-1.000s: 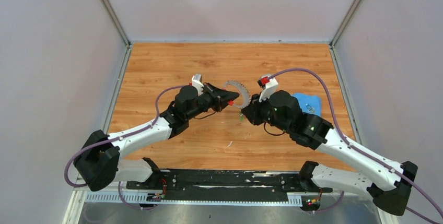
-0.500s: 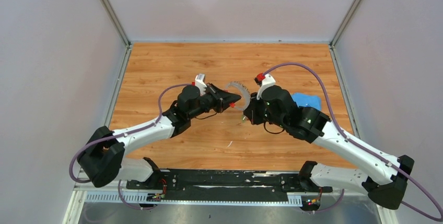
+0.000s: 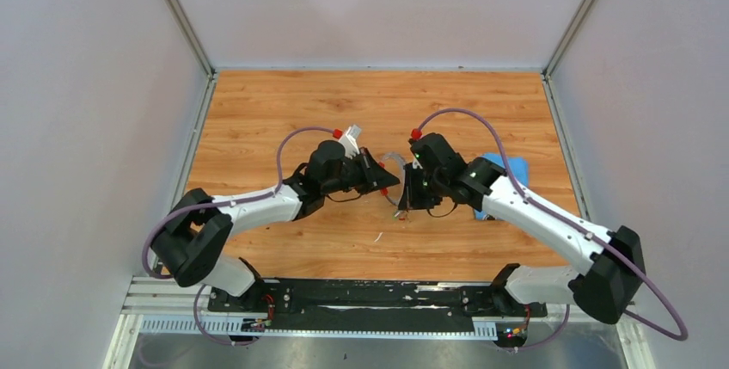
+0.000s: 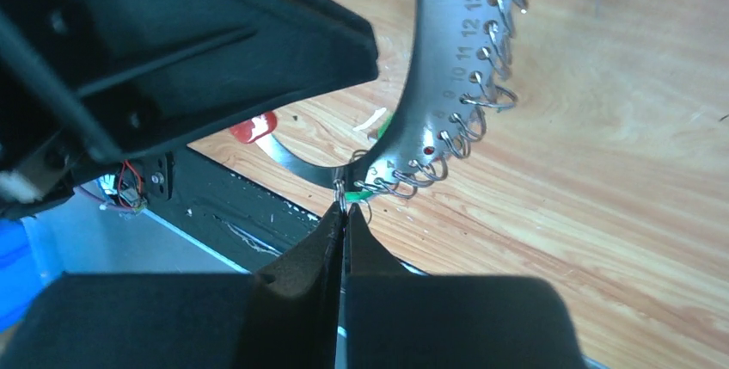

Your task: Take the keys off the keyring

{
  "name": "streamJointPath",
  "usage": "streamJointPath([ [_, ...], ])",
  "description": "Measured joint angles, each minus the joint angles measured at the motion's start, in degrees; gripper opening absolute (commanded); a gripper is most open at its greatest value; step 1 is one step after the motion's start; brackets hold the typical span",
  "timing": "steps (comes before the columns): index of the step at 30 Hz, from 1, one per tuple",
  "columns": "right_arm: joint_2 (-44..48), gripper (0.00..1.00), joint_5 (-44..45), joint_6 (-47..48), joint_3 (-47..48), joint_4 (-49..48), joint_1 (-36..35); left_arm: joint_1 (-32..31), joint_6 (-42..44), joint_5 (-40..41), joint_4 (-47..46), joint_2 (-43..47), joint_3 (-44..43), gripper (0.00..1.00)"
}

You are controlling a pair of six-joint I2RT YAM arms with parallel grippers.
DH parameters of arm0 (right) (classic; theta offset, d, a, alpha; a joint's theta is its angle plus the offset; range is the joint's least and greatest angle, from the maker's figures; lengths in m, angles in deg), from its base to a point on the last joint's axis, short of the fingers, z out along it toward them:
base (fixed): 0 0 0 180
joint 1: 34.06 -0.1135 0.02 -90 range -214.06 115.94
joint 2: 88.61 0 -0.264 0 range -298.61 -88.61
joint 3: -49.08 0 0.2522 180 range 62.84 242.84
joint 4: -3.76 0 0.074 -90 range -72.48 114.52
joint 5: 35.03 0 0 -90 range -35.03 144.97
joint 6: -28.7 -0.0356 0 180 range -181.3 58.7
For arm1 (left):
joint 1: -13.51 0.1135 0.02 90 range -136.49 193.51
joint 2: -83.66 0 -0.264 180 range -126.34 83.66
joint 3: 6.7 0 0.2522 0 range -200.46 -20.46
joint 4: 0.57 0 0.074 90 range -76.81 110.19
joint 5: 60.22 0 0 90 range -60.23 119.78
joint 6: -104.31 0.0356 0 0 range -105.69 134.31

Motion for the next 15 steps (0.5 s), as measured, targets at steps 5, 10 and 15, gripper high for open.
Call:
streamJointPath([
  [5,-5.2,0.01,-7.96,-5.11,-6.43,-5.9,4.02,-0.09,10.6,-1.49,0.17,-5.68,0.0,0.0],
  [10,-11.93,0.01,-16.76,-11.04,-12.44,-14.6,7.48,-0.13,19.04,-2.82,0.24,-10.78,-0.28,0.0],
  [15,-17.0,0.01,-22.84,-14.01,-15.34,-20.7,10.73,-0.13,25.81,-4.04,0.28,-14.14,-1.27,0.18],
])
